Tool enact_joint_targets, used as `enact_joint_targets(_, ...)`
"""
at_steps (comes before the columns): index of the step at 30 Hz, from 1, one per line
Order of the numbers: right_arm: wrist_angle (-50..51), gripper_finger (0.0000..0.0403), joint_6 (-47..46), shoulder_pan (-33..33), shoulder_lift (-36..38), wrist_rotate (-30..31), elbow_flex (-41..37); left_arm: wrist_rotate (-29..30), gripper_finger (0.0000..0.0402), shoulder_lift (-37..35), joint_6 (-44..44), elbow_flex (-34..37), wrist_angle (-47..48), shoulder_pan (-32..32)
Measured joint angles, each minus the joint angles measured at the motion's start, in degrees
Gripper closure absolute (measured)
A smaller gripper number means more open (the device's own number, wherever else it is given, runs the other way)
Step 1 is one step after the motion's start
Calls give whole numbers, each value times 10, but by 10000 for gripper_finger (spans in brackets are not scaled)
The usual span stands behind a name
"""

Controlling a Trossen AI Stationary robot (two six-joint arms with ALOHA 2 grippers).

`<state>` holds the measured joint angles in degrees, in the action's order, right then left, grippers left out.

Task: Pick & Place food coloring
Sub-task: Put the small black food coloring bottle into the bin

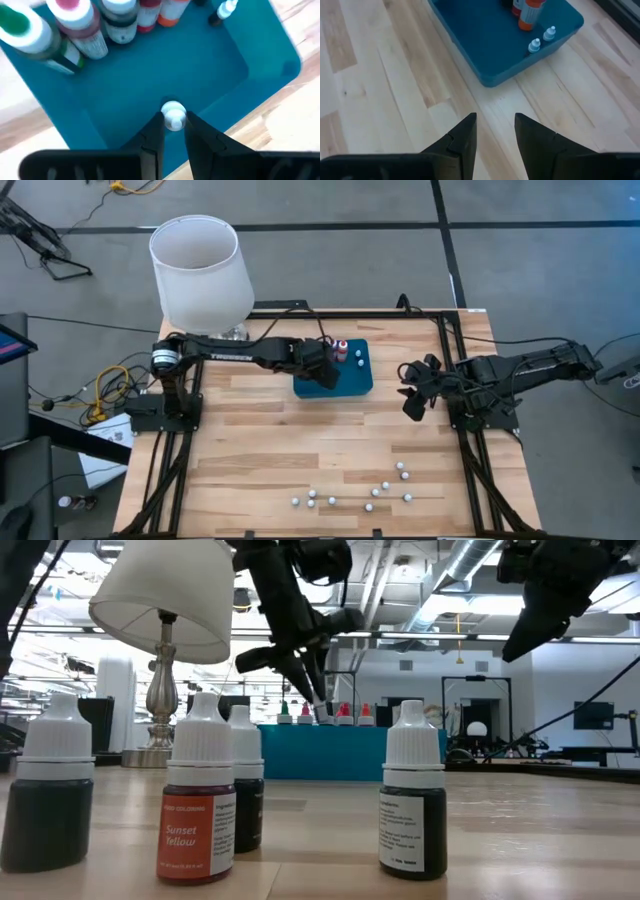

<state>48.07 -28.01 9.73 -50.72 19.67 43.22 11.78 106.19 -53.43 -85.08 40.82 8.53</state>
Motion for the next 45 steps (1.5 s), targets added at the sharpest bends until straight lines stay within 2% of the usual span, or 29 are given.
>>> enact_joint_targets(11,0,281,0,-1,-2,2,0,7,351,28,-5,0,36,8)
enact_joint_targets(26,-6,281,-4,-1,-3,3,0,3,351,27,79,0,56,50)
enact_joint_targets(45,-6,281,-16,-1,-3,15,0,0,351,27,126,0,99,53)
